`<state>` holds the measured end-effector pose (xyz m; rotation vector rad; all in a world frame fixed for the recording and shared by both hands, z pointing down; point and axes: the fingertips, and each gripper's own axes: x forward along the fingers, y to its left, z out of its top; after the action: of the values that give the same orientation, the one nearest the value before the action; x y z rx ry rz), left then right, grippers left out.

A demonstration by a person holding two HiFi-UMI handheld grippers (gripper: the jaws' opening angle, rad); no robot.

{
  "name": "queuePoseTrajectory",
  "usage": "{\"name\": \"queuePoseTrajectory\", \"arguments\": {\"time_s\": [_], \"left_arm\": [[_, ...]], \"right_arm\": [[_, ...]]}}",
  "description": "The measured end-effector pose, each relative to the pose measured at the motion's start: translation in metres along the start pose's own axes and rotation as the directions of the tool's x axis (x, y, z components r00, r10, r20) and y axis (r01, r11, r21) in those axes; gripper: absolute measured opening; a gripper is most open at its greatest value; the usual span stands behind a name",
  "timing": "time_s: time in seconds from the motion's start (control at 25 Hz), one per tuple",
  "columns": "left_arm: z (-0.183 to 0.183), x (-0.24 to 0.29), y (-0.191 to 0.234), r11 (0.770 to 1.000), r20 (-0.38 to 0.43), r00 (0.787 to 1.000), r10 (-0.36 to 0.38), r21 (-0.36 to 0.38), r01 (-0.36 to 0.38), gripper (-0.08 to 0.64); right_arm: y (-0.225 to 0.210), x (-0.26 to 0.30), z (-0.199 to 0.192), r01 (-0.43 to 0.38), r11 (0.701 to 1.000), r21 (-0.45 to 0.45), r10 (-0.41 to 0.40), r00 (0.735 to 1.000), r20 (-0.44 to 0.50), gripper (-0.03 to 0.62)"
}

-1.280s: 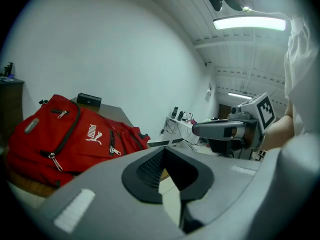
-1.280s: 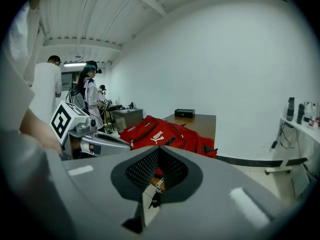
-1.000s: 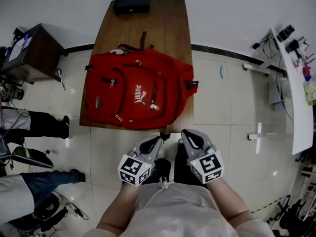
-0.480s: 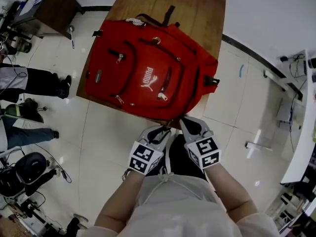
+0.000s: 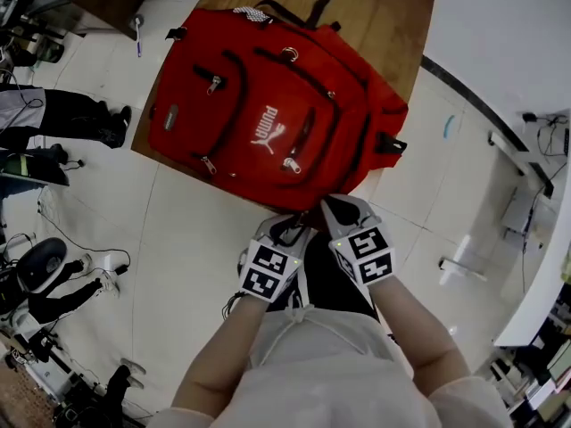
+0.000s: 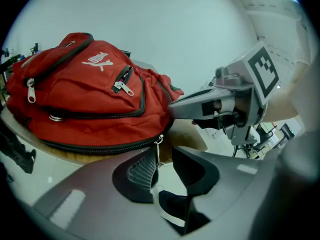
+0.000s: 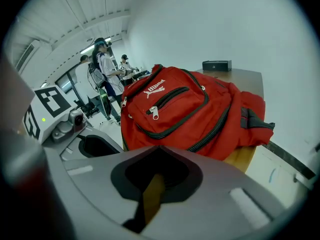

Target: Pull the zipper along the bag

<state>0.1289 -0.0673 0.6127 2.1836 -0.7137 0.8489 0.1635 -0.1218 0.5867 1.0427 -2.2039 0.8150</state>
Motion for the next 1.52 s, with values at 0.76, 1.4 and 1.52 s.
{"name": "queuePoseTrajectory", "arguments": {"time_s": [0.76, 1.4, 1.52], "left_arm": [[-0.006, 0.014, 0.009, 0.994, -0.105, 0.992, 0.071, 0.087, -0.062, 0.014], [-0.006, 0.009, 0.013, 0.978, -0.141, 0.982, 0.126, 0.185, -0.099, 0.009], [-0.006, 0.008, 0.016, 0.979, -0.134, 0.983, 0.127, 0.173, -0.103, 0.009]], "right_arm": [[0.017, 0.014, -0.023, -0.12, 0.992, -0.025, 0.118, 0.99, -0.077, 0.008], [0.011, 0.02, -0.031, -0.157, 0.987, -0.044, 0.149, 0.978, -0.144, 0.006], [0.01, 0.02, -0.032, -0.166, 0.986, -0.021, 0.161, 0.973, -0.166, 0.006]]}}
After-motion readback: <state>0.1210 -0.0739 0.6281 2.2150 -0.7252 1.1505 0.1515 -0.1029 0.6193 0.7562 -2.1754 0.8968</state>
